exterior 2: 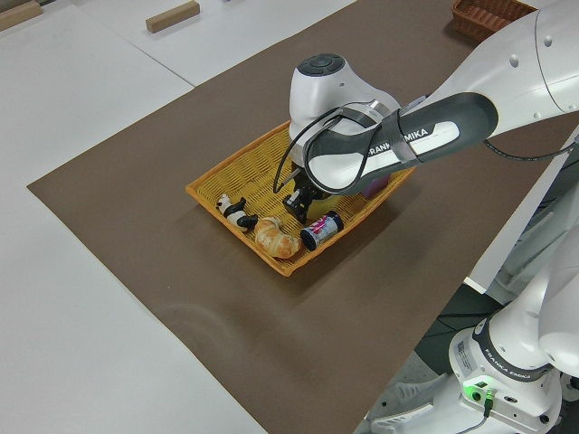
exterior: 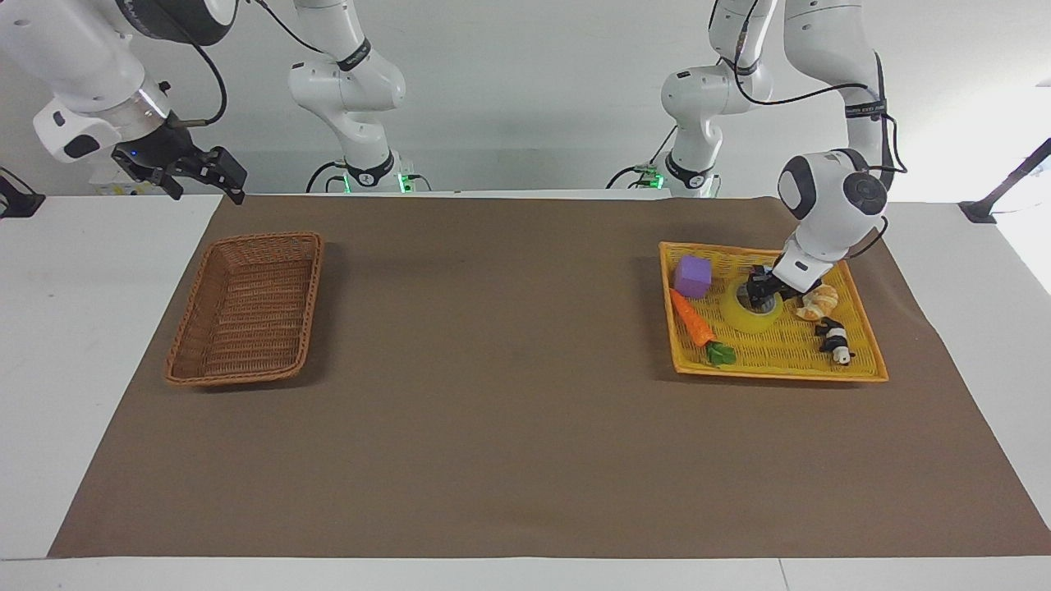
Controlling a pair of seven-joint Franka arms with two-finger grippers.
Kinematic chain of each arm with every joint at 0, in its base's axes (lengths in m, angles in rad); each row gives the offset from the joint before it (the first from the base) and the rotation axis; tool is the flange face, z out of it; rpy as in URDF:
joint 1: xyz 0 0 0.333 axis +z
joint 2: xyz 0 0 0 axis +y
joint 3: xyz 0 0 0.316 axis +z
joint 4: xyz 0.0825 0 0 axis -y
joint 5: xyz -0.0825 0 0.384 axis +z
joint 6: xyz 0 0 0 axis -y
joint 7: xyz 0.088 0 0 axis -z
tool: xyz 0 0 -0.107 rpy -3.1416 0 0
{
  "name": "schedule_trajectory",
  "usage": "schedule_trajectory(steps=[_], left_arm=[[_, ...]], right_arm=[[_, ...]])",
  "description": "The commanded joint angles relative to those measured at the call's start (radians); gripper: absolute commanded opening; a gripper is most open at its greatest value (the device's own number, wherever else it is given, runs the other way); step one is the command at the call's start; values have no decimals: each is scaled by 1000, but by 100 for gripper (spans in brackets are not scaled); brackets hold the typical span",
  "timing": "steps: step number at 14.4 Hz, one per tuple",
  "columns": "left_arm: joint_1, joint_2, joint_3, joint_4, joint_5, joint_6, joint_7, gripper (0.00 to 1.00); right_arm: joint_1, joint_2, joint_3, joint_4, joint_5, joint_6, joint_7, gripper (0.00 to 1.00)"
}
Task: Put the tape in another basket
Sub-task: 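Lift the tape roll with the left gripper toward the table center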
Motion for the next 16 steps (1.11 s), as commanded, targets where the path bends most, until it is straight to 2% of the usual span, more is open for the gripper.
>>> schedule_trajectory(steps=[1,3,4,7,9,11,16], left_arm=[[-10,1,8,-2,13,8,-2,0],[-9,5,8,12,13,-9,1,0],[-10,13,8,59,13,-59,1,0],[-12,51,6,301,5,-321,-4,0],[-32,71,6,404,-92,-394,-36,0],[-93,71,8,418,-160,-374,-170,0],[-320,86,8,415,-198,-178,-505,0]], right_arm=[[-8,-26,7,-30,-5,11,-23,100],[-8,-26,7,-30,-5,11,-23,100],[-8,-26,7,-30,-5,11,-23,100],[-8,-26,7,-30,-5,11,-23,100],[-8,-26,7,-30,-5,10,-23,100],[-8,-26,7,-30,-5,11,-23,100],[-8,-26,7,-30,-5,10,-23,100]])
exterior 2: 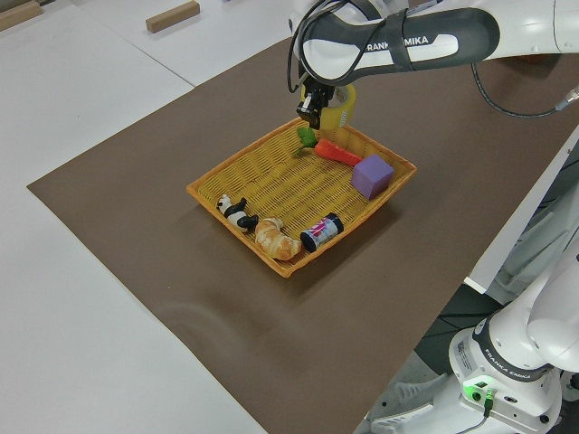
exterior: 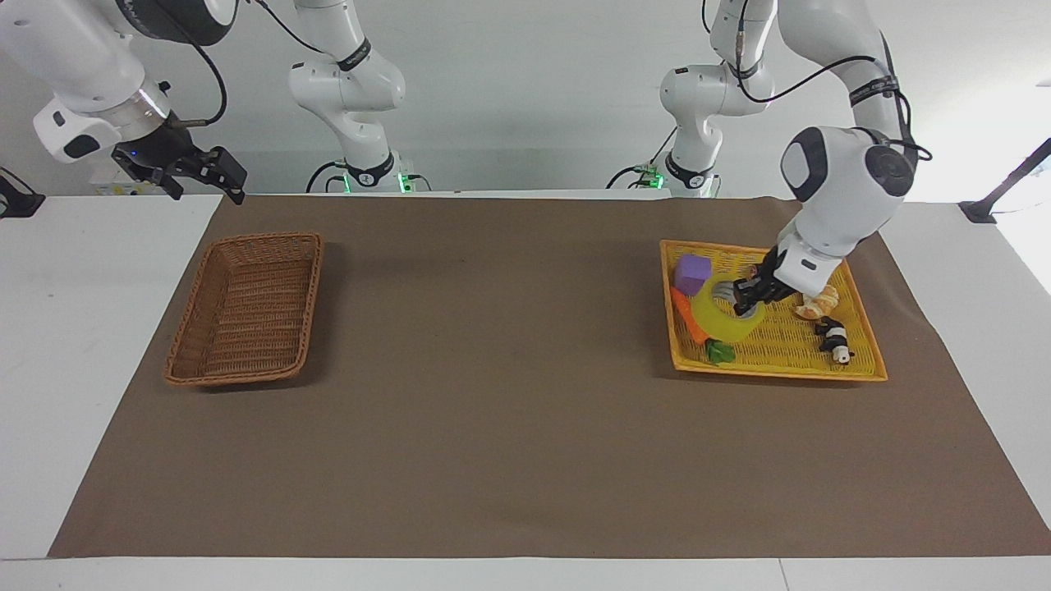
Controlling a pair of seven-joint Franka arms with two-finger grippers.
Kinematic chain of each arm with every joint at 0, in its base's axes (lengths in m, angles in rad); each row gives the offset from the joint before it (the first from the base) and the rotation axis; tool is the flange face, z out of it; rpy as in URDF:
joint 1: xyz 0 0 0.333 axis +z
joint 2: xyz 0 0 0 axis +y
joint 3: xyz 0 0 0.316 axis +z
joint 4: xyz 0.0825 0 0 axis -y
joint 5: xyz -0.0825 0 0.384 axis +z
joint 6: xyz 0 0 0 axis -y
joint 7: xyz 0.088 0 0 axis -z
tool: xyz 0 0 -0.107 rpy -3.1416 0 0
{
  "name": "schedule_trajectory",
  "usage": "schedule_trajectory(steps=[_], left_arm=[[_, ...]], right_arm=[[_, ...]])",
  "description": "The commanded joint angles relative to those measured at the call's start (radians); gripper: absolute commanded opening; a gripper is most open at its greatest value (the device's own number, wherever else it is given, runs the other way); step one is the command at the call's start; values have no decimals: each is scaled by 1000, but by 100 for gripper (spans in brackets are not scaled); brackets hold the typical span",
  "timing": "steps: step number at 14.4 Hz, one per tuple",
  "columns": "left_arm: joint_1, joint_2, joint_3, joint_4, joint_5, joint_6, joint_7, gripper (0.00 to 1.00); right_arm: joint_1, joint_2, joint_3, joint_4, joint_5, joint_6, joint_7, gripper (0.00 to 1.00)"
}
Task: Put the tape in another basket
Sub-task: 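Lift the tape roll with the left gripper toward the table center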
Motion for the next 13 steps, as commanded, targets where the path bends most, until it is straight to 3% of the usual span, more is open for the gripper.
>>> schedule_trajectory(steps=[1,5,10,13], left_arm=[[-111,13,15,23,-57,70,-136,0],[-210,33,12,49,-139,131,-236,0],[-295,91,11,321,-240,-120,-332,0],[-294,93,13,327,-237,-125,-342,0]], right_arm=[[-8,-26,7,-30,-5,11,-23,100],[-8,-26,7,-30,-5,11,-23,100],[-15,-26,4,-21,-5,17,-17,100],[-50,-36,-17,-30,-4,19,-32,100]])
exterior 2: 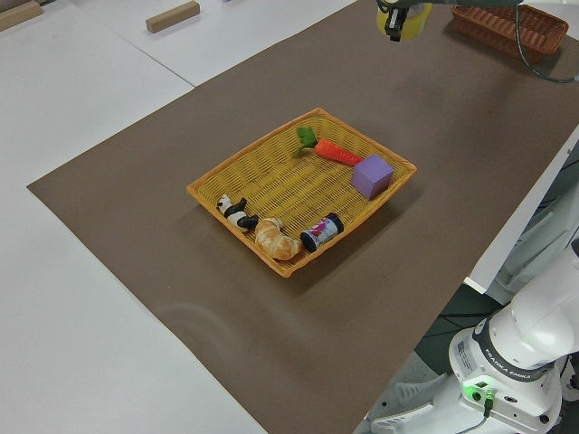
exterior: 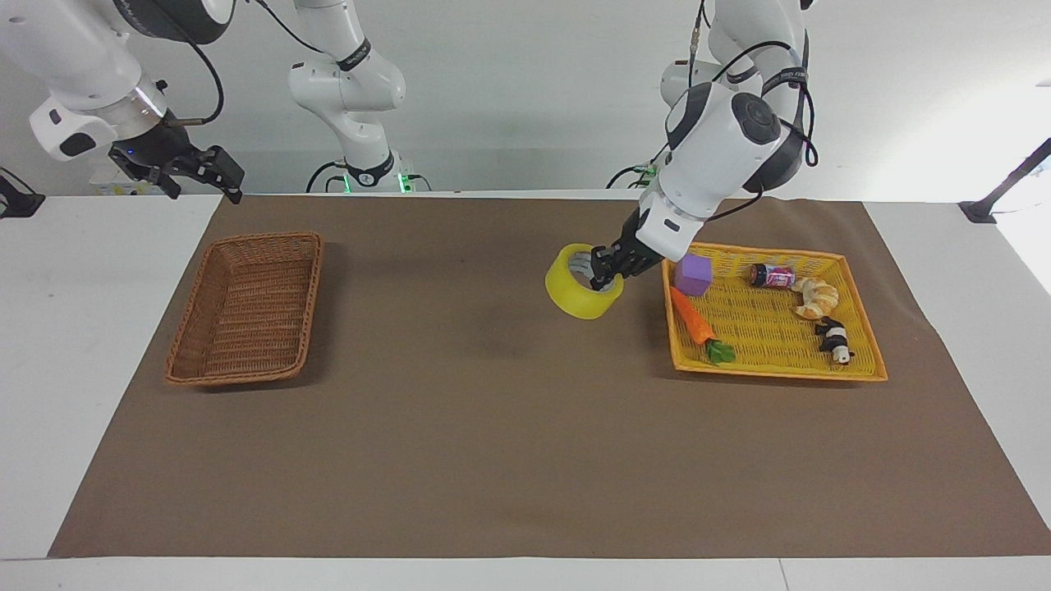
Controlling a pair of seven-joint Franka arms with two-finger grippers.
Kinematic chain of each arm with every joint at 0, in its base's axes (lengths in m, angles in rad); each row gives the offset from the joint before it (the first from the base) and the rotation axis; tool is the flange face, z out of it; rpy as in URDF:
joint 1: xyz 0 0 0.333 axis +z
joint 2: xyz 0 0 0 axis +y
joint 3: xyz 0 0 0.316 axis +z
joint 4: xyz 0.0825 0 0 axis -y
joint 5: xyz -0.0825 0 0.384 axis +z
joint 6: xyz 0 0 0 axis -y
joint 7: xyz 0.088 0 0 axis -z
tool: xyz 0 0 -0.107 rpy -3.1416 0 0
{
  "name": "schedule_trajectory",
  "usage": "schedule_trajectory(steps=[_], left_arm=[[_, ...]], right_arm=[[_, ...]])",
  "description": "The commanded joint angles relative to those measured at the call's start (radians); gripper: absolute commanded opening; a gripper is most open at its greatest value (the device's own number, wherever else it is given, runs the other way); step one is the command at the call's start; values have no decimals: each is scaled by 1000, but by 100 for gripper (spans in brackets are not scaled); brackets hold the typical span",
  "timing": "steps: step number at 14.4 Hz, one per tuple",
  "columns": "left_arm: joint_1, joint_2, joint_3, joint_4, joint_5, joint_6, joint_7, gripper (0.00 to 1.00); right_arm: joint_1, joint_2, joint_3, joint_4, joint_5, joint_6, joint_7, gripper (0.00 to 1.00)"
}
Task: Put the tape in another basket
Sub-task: 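Lift the tape roll with the left gripper toward the table center, then reach the right gripper toward the tape held by the left gripper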
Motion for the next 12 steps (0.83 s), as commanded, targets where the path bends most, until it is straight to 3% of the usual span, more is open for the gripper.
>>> schedule_trajectory(steps=[1,4,6,9,12], left_arm=[[-9,19,17,10,-15,-36,-13,0],[-5,17,18,13,-13,-65,-13,0],[-5,16,18,7,-12,-66,-13,0],[-3,14,18,7,-12,-70,-29,0],[0,13,18,6,-12,-71,-59,0]], right_arm=[[-59,-31,-3,-32,-4,19,-35,100],[-67,-54,0,-80,28,5,-172,100],[-113,-58,-12,-103,264,9,-251,100],[-109,-55,-11,-144,494,10,-260,100],[-89,-48,-9,-260,776,39,-257,100]])
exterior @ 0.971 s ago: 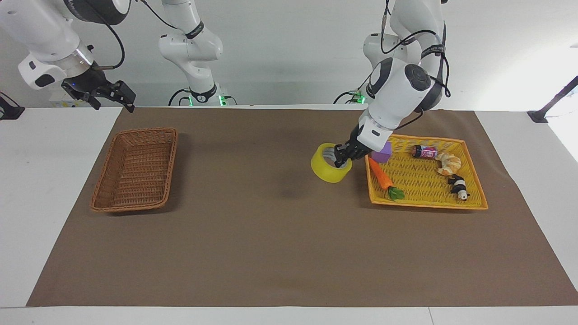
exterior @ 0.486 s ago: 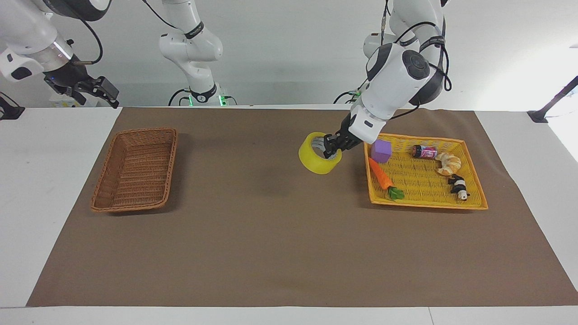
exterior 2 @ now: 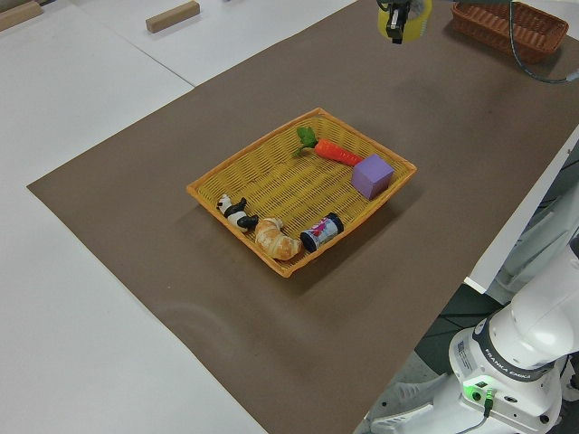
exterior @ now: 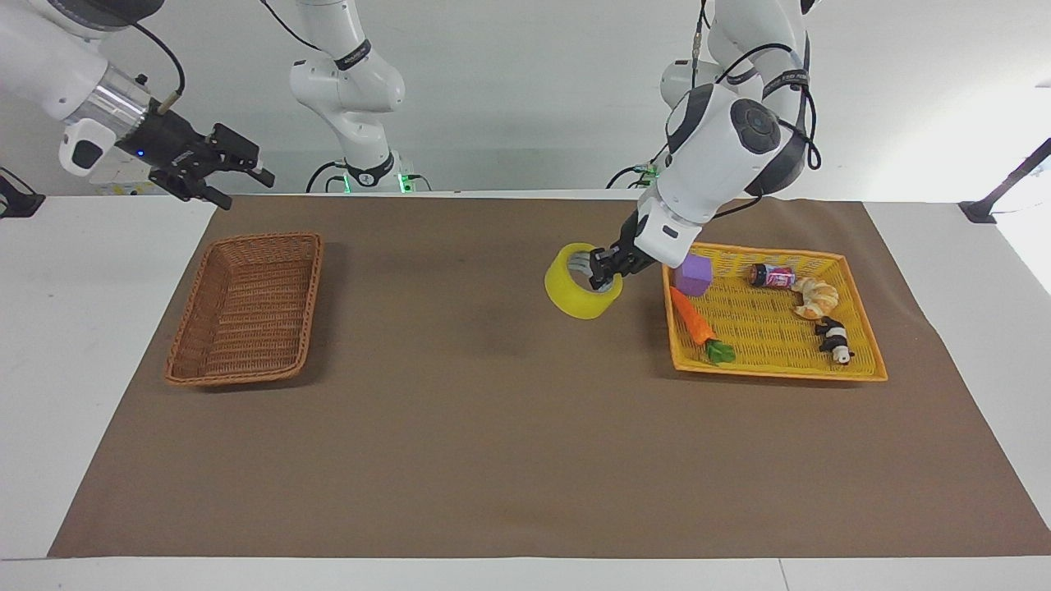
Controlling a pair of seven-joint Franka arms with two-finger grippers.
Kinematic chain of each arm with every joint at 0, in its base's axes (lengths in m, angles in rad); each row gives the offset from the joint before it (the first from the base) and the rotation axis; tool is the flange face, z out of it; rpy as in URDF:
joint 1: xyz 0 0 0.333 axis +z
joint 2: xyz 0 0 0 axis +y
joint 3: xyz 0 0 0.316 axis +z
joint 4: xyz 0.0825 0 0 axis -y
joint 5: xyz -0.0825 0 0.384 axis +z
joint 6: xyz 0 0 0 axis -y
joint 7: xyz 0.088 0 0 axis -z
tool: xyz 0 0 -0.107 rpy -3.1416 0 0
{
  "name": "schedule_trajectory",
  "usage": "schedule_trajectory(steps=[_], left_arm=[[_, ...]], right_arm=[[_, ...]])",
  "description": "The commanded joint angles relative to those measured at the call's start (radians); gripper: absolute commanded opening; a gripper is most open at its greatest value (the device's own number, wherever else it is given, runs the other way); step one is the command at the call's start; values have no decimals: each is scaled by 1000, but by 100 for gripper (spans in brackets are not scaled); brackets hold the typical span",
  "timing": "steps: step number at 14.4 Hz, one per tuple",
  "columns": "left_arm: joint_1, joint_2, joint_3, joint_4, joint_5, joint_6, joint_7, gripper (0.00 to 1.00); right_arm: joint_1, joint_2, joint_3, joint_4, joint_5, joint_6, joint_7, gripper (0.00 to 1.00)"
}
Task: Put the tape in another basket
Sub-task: 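Reach the right gripper toward the tape held by the left gripper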
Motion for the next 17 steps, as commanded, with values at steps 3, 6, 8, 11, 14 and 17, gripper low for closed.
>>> schedule_trajectory(steps=[3,6,8,11,14,17], left_arm=[[0,-10,8,1,-12,-22,-23,0],[0,-12,8,1,-12,-23,-23,0],[-1,-13,8,-3,-12,-25,-24,0],[-1,-15,8,-14,-12,-25,-24,0],[-1,-17,9,-16,-10,-25,-23,0],[-1,-24,9,-32,-9,-25,-24,0]], right_arm=[[137,-3,5,-155,290,191,-34,100],[289,43,5,-200,475,389,-30,100],[372,94,5,-198,565,483,-28,100],[434,173,7,-171,649,539,-33,100],[516,192,7,-171,694,626,-19,100],[543,221,7,-166,717,651,-1,100]])
